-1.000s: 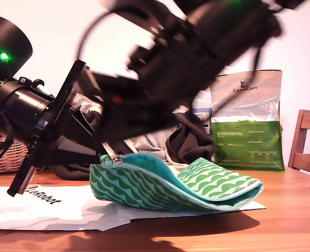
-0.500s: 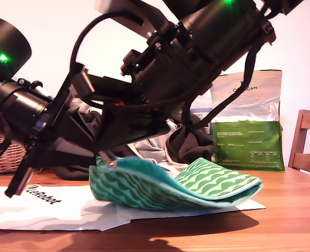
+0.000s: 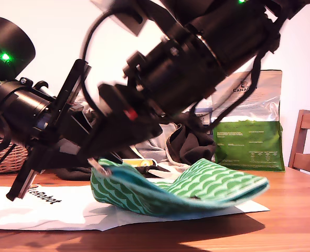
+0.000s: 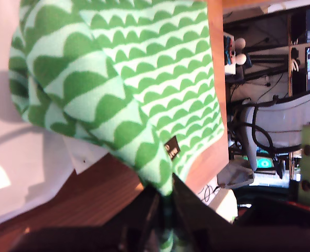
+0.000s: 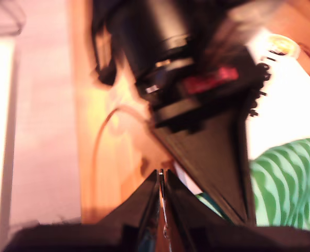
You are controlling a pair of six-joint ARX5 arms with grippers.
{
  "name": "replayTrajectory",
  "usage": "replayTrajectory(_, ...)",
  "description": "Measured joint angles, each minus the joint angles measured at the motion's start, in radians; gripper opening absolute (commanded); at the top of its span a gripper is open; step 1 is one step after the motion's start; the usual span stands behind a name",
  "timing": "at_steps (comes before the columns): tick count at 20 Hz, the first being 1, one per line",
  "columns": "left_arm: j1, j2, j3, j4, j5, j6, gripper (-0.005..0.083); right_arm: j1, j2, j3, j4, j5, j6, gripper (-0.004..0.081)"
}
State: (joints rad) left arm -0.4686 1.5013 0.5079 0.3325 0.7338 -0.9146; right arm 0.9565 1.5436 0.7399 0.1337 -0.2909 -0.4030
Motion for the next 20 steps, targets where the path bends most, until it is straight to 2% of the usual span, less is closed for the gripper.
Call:
replayTrajectory(1, -0.003, 0.000, -0.002, -0.003, 0.000, 0.000, -0.0019, 0.000, 0.000, 0.013, -0.042, -0.006, -0.059, -0.0013)
replayTrajectory(2, -0.003, 0.000, -0.002, -0.004, 0.000, 0.000, -0.0019, 0.001, 0.000, 0.030, -0.079, -0.006, -0.077, -0.0013)
replayTrajectory(3, -0.003, 0.000, -0.002, -0.004, 0.000, 0.001, -0.0019, 0.002, 0.000, 0.050, -0.132, -0.006, -0.194, -0.0013)
replayTrajectory(4, -0.003, 0.000, -0.002, -0.003, 0.000, 0.001, -0.0019, 0.004, 0.000, 0.070, -0.183, 0.002, -0.269, -0.0013)
replayTrajectory(5, -0.003, 0.000, -0.002, -0.003, 0.000, 0.001, -0.0019, 0.009, 0.000, 0.087, -0.224, 0.014, -0.282, -0.0013)
replayTrajectory(8, -0.004, 0.000, -0.002, -0.002, -0.001, 0.001, -0.0019, 0.026, 0.000, 0.121, -0.313, 0.050, -0.539, -0.0013)
replayTrajectory(9, -0.005, 0.000, -0.002, -0.002, -0.001, 0.002, -0.0019, 0.032, 0.000, 0.125, -0.331, 0.063, -0.551, -0.0013)
replayTrajectory(10, -0.006, 0.000, -0.002, 0.001, -0.001, 0.005, -0.0019, 0.040, 0.000, 0.129, -0.351, 0.091, -0.661, -0.0013)
replayTrajectory(12, -0.008, 0.000, -0.002, 0.003, -0.001, 0.008, -0.0019, 0.055, 0.000, 0.132, -0.390, 0.127, -0.819, -0.0013)
replayTrajectory(13, -0.008, 0.000, -0.002, 0.003, -0.001, 0.008, -0.0019, 0.062, 0.000, 0.132, -0.403, 0.145, -0.836, -0.0013)
replayTrajectory(14, -0.008, 0.000, -0.002, 0.003, -0.001, 0.011, -0.0019, 0.068, 0.000, 0.134, -0.423, 0.175, -0.924, -0.0013)
replayTrajectory(18, -0.010, 0.000, -0.002, 0.004, 0.010, 0.019, -0.0019, 0.080, -0.001, 0.150, -0.526, 0.256, -1.101, -0.0013)
replayTrajectory(19, -0.010, 0.000, -0.002, 0.004, 0.013, 0.025, -0.0019, 0.081, -0.001, 0.151, -0.549, 0.286, -1.101, -0.0013)
replayTrajectory(20, -0.010, 0.000, -0.002, 0.005, 0.017, 0.025, -0.0019, 0.087, -0.001, 0.151, -0.563, 0.307, -1.150, -0.0012)
